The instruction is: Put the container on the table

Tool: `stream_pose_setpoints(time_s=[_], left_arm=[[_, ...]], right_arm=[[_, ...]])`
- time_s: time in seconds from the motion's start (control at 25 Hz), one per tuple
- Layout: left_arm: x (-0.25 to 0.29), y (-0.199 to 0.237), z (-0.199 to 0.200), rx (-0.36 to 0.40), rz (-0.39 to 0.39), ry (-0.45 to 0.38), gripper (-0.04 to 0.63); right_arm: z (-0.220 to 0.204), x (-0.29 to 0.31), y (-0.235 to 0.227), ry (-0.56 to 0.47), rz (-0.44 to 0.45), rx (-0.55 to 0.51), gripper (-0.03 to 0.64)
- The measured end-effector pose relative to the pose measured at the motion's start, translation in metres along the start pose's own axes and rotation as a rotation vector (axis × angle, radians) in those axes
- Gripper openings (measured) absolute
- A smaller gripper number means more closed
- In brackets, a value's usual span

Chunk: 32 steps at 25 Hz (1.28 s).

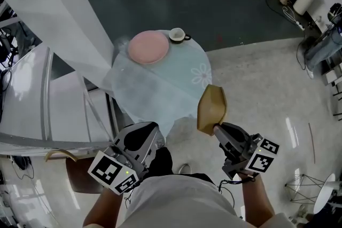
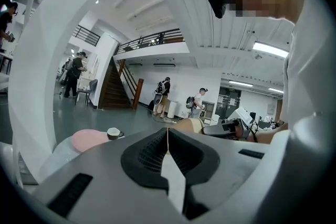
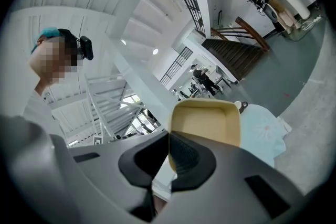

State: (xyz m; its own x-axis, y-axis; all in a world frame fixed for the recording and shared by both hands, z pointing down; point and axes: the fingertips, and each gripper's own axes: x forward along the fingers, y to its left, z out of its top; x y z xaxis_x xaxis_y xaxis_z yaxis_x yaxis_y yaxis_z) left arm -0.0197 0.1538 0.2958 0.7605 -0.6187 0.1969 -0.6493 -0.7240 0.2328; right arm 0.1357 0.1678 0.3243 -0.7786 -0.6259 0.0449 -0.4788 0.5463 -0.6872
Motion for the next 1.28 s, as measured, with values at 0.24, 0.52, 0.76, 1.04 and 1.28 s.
stream_pose_setpoints(time_s=[0.24, 0.52, 0.76, 1.04, 1.28], left_arm=[[0.014, 0.049, 0.004, -0.018, -0.013, 0.025, 0.026], [0.027, 0.101, 0.011, -0.044, -0.028, 0.032, 0.026], [0.035, 0.146, 0.019, -0.062, -0.047, 0.031, 0.026], [0.038, 0.193, 0.032, -0.070, -0.058, 0.025, 0.026], [0.040, 0.227, 0.037, -0.078, -0.064, 0.024, 0.026]], right_arm=[[0.012, 0.042, -0.019, 0.008, -0.024, 0.013, 0.028], [0.024, 0.087, -0.034, 0.023, -0.053, 0.020, 0.028], [0.035, 0.132, -0.042, 0.038, -0.073, 0.010, 0.028], [0.047, 0.176, -0.045, 0.046, -0.091, -0.005, 0.028], [0.051, 0.210, -0.050, 0.048, -0.096, -0.002, 0.028]])
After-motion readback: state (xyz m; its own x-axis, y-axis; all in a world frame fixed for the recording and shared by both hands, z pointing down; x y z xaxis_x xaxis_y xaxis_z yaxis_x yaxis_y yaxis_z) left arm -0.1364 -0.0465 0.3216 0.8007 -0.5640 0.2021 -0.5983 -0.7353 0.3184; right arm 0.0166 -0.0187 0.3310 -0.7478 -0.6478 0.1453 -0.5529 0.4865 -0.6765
